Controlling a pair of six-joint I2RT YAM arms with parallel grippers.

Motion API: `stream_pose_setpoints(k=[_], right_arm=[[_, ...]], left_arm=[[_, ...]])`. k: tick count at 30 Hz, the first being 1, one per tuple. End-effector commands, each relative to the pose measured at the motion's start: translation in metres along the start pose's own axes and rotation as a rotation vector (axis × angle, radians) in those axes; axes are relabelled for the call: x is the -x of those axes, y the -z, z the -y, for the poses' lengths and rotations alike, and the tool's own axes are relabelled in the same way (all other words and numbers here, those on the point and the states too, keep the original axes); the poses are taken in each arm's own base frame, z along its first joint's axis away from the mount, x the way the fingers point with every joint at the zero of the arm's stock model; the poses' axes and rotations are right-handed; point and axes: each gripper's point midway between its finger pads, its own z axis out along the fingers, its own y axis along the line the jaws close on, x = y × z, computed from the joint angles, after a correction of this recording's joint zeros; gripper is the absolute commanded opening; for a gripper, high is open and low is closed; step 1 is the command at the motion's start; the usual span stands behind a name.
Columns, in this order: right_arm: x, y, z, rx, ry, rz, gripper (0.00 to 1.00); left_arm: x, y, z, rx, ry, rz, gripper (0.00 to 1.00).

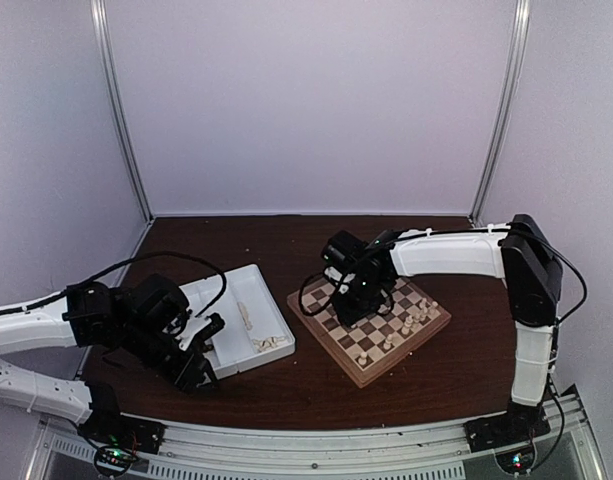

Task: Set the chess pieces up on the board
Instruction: Place the chess piece on the chessboard.

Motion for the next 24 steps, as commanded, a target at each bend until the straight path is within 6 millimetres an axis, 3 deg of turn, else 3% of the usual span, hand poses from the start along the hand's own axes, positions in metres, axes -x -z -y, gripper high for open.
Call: stream_pose_setpoints(k=[1,11,24], right_arm=[[0.015,0.021,-0.001,0.021,0.006,0.073,0.41],[0.025,0.055,-0.003,0.058,0.032,0.17,0.45],[0.029,0.079,0.002,0.051,0.054,0.264,0.45]], left_arm=[[-0.001,-0.005,-0.004,0.044,-0.052,0.011,0.54],[-0.003,-0.008,-0.006,0.079,-0.074,0.019,0.55],[0.0,-0.009,-0.006,0.094,-0.098,0.025,0.56]])
